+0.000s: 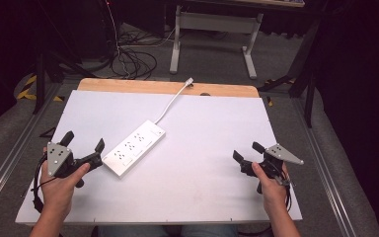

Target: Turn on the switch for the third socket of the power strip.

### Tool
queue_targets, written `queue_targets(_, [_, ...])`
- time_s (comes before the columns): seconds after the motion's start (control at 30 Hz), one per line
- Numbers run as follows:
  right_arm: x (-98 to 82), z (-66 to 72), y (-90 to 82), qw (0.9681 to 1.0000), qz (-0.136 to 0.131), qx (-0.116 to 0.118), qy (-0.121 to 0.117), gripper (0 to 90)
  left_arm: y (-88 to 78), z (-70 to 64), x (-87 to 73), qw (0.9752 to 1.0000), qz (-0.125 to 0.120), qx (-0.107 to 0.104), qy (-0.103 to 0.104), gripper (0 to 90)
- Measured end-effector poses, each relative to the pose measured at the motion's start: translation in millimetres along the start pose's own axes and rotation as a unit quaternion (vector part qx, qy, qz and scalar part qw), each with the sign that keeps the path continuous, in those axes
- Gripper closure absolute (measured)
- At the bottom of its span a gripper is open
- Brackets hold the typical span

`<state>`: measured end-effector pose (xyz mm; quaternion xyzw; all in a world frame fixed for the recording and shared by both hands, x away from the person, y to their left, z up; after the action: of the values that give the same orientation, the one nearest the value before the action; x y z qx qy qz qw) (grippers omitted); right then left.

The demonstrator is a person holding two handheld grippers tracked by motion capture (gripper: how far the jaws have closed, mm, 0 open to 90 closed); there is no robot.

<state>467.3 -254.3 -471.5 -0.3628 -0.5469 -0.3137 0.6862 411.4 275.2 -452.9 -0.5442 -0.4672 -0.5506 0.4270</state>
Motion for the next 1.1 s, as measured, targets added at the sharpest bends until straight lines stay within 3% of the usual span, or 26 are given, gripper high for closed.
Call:
queue_targets(0.53, [0.4,0.1,-0.9,1.0,-0.002,-0.001,0.0,9.4,0.4,-0.3,-0.1,1.0,0.002,0.002,0.002,5.8])
queue_targets(1.1, [0.5,-0.1,-1.7,1.0,-0.001,-0.001,0.001,9.4,0.2,0.9,0.4,0.9999,0.015,0.001,0.006,27.3])
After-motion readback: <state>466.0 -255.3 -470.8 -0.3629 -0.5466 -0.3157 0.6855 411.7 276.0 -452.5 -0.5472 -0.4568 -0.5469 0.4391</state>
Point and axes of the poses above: each handheld gripper's, and its own axes: y roughly forward along the jaws, x roughly out of its top, z roughly to its left, the point moved 2 cm from there along y, roughly forward along the jaws, and after that the axes turned 8 degrees about -z, right-handed, at the moved point
